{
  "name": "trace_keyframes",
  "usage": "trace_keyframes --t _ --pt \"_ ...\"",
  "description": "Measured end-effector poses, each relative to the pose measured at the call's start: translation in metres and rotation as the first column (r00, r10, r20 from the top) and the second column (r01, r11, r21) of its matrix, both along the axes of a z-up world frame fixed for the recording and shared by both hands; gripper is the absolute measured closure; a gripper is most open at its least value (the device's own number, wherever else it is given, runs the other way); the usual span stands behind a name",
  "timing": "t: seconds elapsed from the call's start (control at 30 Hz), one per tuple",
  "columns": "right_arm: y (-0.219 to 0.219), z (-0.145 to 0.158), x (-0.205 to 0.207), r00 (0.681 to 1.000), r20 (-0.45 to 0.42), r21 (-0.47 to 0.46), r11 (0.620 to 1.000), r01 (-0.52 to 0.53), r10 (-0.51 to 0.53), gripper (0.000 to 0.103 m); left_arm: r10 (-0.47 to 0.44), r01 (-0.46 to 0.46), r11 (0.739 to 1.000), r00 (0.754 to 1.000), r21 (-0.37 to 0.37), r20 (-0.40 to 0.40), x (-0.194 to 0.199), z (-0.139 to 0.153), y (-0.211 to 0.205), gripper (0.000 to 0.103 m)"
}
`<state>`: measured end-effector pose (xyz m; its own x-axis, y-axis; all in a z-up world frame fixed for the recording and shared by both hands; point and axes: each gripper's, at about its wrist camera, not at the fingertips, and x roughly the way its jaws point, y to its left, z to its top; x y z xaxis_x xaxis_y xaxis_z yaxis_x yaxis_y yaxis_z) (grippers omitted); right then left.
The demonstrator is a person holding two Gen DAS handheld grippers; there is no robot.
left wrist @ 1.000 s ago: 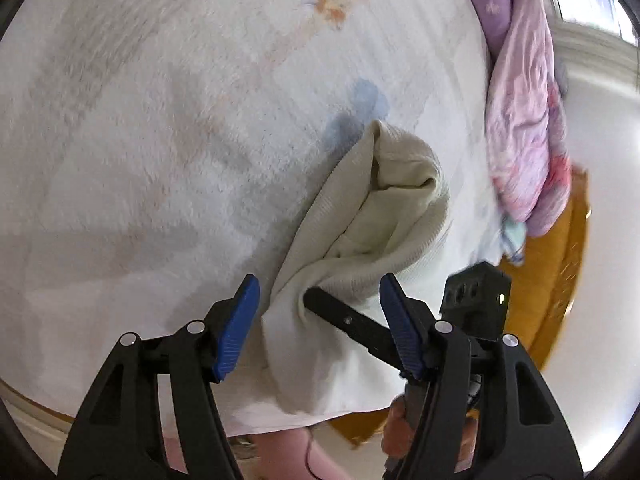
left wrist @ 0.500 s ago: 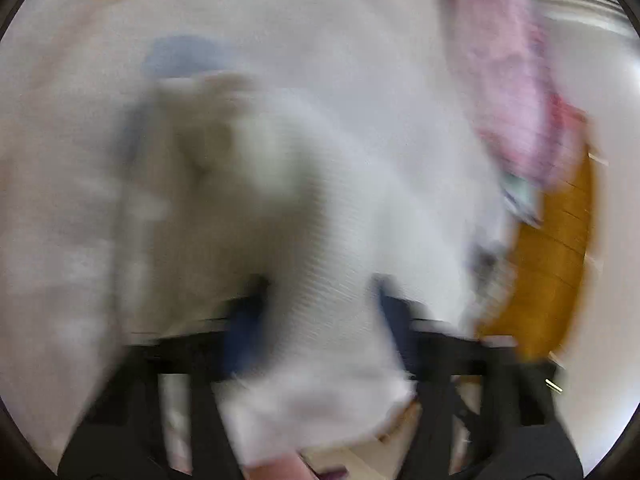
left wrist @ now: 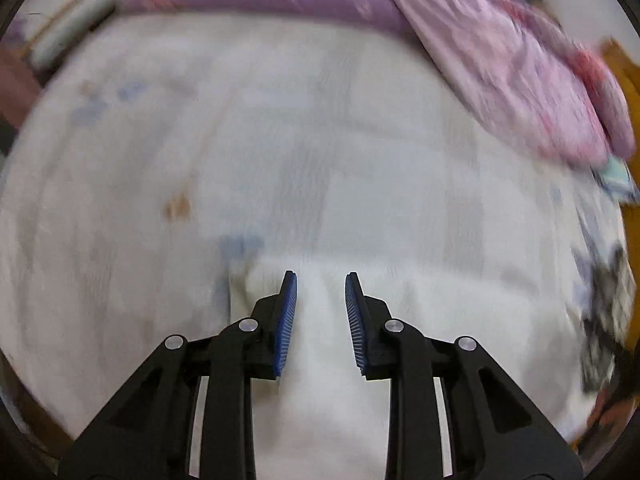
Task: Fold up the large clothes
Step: 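Fold the held jacket edge over and open the right tool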
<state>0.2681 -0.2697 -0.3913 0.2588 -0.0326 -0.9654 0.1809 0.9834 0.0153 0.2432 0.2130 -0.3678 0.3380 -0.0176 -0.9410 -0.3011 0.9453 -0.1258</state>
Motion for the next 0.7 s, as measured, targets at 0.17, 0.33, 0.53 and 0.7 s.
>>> trace_keyframes --t 0.17,0.33,0.53,0.7 --pt "-0.026 -0.054 -0.006 0.997 0.049 0.071 0.995 -0.065 0.062 0.083 0.035 -0.026 0.996 0.995 0.089 -0.095 0.013 -0.106 0.004 0.083" --pt "-0.021 -0.008 -0.05 1.0 0.03 0.134 0.991 -0.015 0.011 0.083 0.013 -0.014 0.999 1.0 0.049 0.026 -0.029 -0.038 -0.012 0.085" --pt "-0.024 -0.026 -0.129 0.98 -0.181 0.224 0.966 0.127 -0.086 0.085 0.082 -0.082 0.997 0.982 0.008 -0.17 -0.118 -0.09 -0.006 0.085" --pt "-0.022 -0.028 -0.175 0.973 -0.228 0.158 0.986 0.06 -0.023 0.086 0.075 -0.065 0.997 0.971 0.05 -0.226 -0.164 -0.098 -0.006 0.085"
